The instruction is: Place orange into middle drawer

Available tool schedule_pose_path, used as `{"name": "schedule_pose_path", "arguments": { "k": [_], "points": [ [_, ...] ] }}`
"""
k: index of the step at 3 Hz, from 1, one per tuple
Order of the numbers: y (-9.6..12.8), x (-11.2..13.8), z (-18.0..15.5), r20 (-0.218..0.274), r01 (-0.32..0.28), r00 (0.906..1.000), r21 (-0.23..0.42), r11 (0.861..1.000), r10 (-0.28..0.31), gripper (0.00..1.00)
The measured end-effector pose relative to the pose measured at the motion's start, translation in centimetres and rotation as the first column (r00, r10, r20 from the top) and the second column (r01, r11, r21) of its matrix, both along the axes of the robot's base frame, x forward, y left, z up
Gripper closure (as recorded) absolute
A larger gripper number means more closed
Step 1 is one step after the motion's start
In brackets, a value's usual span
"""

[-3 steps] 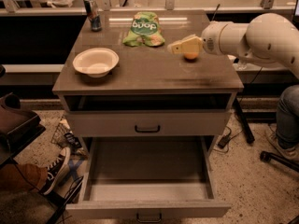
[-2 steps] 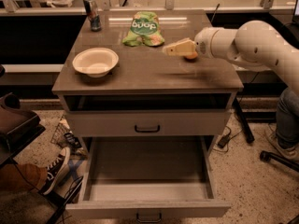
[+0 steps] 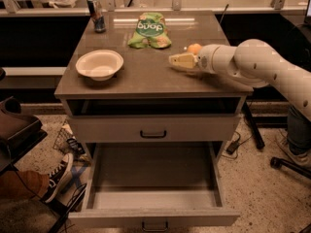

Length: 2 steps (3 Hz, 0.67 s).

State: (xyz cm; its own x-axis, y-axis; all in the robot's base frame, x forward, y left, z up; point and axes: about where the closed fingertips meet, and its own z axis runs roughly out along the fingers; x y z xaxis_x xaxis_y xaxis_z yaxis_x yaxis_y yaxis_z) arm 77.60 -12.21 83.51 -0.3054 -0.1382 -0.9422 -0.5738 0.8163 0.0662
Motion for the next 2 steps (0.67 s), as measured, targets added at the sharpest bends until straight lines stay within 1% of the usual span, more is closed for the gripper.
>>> {"name": "schedule_pose_path", "arguments": {
  "k": [1, 2],
  "points": [
    [0.25, 0.02, -0.06, -0.001, -0.004, 1.0, 0.0, 1.0, 0.004, 0.49],
    [0.64, 0.05, -0.18, -0.002, -0.009, 1.0, 0.001, 1.0, 0.009, 0.8]
  ]
}}
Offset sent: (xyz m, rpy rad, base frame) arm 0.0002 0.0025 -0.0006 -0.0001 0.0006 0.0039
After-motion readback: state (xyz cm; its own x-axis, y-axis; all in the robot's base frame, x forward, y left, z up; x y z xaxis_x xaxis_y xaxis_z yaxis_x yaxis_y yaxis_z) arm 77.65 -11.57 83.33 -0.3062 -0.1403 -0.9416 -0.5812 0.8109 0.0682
